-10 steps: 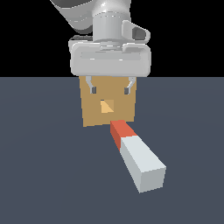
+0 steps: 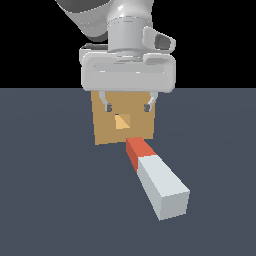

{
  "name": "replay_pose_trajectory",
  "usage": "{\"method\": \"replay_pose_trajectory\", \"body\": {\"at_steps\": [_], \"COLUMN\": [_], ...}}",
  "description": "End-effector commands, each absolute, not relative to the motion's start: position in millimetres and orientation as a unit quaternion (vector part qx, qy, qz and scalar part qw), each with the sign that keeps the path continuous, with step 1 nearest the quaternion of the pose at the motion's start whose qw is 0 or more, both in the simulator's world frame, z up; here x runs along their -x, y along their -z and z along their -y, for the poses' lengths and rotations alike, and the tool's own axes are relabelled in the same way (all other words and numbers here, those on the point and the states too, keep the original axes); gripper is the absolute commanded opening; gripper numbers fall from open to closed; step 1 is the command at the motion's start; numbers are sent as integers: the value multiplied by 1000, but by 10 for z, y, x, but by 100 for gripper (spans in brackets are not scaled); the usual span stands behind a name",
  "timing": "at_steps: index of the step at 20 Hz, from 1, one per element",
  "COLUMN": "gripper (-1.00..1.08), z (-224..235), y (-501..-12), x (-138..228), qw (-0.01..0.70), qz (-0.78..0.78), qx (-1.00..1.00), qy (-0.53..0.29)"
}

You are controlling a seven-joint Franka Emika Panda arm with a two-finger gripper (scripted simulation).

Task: Insert the peg into the horizontal hole in a box.

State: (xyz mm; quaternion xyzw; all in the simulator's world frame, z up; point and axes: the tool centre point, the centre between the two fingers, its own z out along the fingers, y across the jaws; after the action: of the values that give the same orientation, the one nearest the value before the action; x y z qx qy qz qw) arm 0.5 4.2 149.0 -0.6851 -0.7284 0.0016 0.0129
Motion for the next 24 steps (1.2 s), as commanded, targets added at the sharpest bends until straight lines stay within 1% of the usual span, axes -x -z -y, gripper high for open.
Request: {"method": "replay_pose_trajectory", "body": {"at_steps": [1, 14, 19, 24], "gripper": [100, 100, 100, 100], "z": [50, 734, 871, 917], "y": [-1421, -883, -772, -734], "x": [-38, -414, -520, -563], "qw": [12, 3, 1, 0], "qz": [733, 776, 784, 788], "qx": [680, 631, 620, 616], "qy": [-2, -1, 0, 0]}}
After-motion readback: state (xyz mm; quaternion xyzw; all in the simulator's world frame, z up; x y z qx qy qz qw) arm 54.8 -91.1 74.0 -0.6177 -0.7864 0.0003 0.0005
